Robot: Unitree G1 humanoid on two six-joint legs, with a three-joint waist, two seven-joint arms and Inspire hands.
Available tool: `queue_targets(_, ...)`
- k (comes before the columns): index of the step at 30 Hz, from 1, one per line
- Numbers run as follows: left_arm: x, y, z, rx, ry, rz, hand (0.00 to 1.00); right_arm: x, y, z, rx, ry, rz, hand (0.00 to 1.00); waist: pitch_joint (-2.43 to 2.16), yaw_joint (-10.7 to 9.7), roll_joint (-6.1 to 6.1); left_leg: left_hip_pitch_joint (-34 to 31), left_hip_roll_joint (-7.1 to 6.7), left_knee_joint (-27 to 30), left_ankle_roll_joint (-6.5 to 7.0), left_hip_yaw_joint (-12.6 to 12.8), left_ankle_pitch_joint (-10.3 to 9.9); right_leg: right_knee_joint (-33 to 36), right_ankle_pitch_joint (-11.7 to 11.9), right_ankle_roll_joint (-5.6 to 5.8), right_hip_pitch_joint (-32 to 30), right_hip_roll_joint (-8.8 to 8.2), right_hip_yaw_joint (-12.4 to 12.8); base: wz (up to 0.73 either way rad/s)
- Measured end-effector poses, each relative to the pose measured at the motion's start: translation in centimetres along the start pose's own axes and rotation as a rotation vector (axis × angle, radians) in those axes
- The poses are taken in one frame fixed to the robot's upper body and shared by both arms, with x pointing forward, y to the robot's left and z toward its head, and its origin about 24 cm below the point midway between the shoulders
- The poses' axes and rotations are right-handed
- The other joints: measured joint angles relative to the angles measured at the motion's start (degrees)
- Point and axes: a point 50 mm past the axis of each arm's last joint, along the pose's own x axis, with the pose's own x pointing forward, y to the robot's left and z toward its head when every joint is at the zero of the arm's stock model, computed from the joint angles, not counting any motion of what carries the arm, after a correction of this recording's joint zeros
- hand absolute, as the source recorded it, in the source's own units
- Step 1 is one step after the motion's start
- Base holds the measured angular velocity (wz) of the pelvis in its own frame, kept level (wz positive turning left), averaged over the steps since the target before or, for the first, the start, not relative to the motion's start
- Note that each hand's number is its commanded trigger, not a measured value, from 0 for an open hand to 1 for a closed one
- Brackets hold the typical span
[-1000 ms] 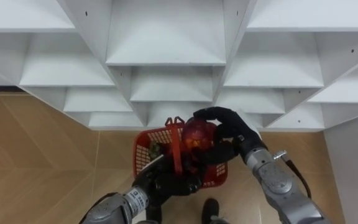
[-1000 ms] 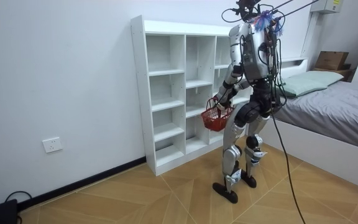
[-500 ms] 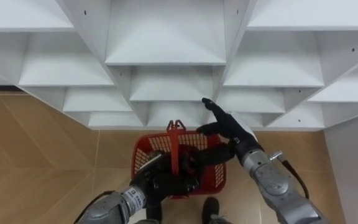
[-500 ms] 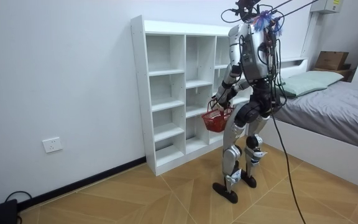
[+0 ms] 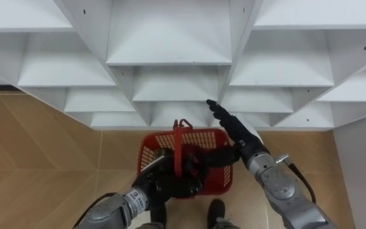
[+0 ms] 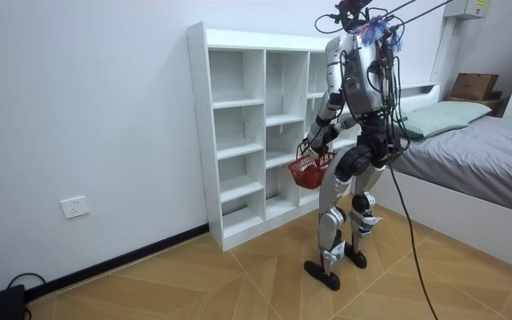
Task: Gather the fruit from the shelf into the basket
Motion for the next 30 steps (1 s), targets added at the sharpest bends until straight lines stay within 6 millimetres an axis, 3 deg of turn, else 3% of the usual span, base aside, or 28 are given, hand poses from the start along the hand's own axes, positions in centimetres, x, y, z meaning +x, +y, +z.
queue_targets(11,-0.1,0.4,0.3,0.054,0.010,0.028,1.00,-0.2,-0.3,-1.0,-0.005,0.042,0.002,0.00,0.00,0.24,0.01,-0.16,0.14,0.44,-0.03,-0.08,-0.03,0.19,0.04,-0.06,0.05,0.02,-0.17,0.00)
queue_targets(20,-1.8,2.5,0.0,0.314,0.087,0.151,1.00,-2.9,0.1,-5.6,-0.086,0.209,0.048,0.00,0.02,0.28,0.05,4.31,-0.13,-1.54,-0.11,0.34,0.04,-0.79,-0.20,0.16,3.83,0.00,0.09,-0.02)
queue_targets(30,-5.2,5.0,-4.2,0.284,0.229,0.334,1.00,-6.2,0.2,-9.7,-0.044,0.372,0.039,0.00,-0.16,-0.03,-0.08,10.87,-0.17,-4.59,-0.48,0.46,0.02,-3.72,-0.55,0.43,10.33,0.89,0.44,0.00)
